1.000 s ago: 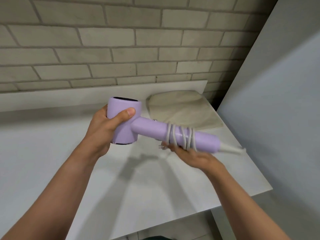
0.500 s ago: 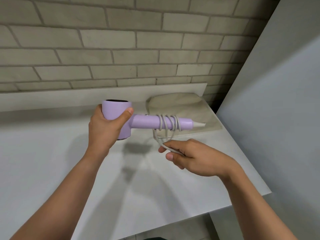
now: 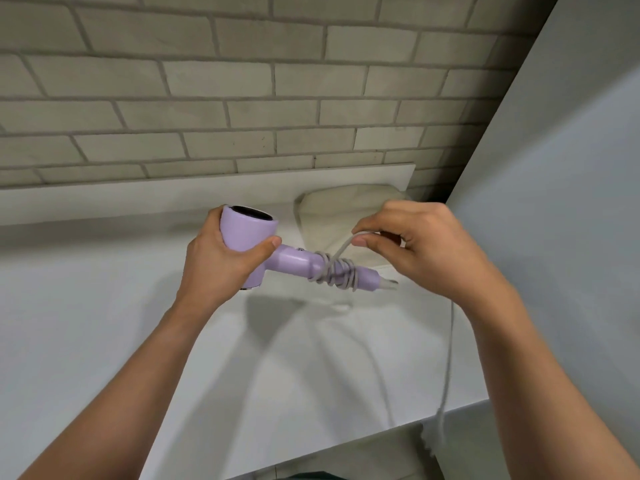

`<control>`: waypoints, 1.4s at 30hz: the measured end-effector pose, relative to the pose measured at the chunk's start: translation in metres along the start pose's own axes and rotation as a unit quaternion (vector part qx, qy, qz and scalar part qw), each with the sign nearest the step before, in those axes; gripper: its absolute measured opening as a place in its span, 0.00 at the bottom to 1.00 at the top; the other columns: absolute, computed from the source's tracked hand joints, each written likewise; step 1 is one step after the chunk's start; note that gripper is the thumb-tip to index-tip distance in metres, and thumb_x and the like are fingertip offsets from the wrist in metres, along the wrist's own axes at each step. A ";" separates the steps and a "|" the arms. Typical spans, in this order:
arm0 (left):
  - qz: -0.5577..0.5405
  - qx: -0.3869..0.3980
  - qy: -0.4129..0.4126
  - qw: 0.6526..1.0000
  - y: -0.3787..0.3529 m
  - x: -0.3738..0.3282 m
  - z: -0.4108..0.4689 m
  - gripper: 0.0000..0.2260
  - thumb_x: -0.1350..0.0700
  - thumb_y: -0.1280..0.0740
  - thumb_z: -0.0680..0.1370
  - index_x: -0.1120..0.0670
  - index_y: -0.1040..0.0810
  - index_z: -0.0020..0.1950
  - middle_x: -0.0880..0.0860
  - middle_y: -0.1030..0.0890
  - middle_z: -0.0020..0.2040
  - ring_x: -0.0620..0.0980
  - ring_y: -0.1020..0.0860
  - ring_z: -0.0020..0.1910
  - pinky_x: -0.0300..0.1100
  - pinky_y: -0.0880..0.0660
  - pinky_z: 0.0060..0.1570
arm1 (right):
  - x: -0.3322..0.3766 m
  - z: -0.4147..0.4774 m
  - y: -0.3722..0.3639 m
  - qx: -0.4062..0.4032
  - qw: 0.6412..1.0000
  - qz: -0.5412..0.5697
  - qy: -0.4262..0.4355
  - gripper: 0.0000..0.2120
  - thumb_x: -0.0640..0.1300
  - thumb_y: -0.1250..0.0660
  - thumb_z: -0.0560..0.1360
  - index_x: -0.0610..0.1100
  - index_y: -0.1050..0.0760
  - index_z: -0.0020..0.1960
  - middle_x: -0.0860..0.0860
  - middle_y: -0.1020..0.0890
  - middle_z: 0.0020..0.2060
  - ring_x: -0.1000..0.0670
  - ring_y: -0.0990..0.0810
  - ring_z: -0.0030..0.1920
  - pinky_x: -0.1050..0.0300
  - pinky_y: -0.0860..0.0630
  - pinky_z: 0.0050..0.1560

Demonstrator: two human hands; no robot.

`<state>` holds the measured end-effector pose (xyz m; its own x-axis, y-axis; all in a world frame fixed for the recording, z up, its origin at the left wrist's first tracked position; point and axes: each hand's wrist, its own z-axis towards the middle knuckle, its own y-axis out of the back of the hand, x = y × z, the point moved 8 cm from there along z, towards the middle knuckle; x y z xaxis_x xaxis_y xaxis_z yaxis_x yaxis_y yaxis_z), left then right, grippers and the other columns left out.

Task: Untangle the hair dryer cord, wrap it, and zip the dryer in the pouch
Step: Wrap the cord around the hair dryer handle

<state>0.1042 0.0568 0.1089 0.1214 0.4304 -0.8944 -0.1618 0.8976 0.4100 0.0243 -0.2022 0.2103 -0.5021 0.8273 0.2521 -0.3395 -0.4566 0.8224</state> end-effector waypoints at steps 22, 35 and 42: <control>-0.277 0.221 0.039 0.934 -0.029 -0.018 -0.014 0.35 0.39 0.18 0.59 0.54 0.21 0.61 0.54 0.14 0.49 0.56 0.15 0.46 0.47 0.18 0.41 | -0.062 -0.014 -0.039 0.015 0.995 0.079 -0.063 0.16 0.55 0.35 0.82 0.51 0.17 0.64 0.59 0.23 0.37 0.63 0.25 0.39 0.63 0.27 0.44; -0.240 -0.053 0.066 0.967 -0.004 -0.007 0.018 0.31 0.37 0.22 0.64 0.48 0.23 0.62 0.44 0.17 0.56 0.45 0.17 0.52 0.47 0.18 0.47 | -0.011 -0.049 -0.103 0.248 0.965 0.063 -0.055 0.21 0.61 0.49 0.86 0.66 0.40 0.78 0.66 0.25 0.69 0.55 0.25 0.65 0.52 0.25 0.64; -0.093 -0.092 0.041 0.991 -0.004 0.013 0.013 0.28 0.39 0.21 0.68 0.47 0.26 0.62 0.39 0.21 0.52 0.47 0.20 0.52 0.51 0.19 0.51 | 0.006 -0.050 -0.073 0.327 0.936 0.103 -0.077 0.16 0.52 0.44 0.87 0.53 0.26 0.71 0.60 0.18 0.38 0.57 0.22 0.42 0.57 0.24 0.48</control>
<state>0.1190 0.0603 0.0983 0.0877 0.2433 -0.9660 -0.3213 0.9248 0.2038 0.0060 -0.1804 0.1266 -0.3650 0.8048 0.4682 0.3369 -0.3546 0.8722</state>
